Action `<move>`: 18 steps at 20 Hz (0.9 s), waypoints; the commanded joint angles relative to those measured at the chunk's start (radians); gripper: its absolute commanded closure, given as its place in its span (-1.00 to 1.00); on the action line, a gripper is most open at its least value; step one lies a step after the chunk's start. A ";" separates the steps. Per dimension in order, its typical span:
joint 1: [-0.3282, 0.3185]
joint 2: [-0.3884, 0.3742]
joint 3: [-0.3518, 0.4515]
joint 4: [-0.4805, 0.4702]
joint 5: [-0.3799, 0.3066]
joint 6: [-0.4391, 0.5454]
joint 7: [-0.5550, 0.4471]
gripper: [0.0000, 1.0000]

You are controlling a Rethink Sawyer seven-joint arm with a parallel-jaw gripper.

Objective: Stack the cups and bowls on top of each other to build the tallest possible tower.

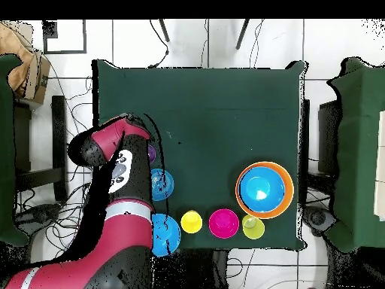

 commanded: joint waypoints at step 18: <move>-0.022 0.000 0.074 -0.014 -0.008 0.025 0.004 -1.00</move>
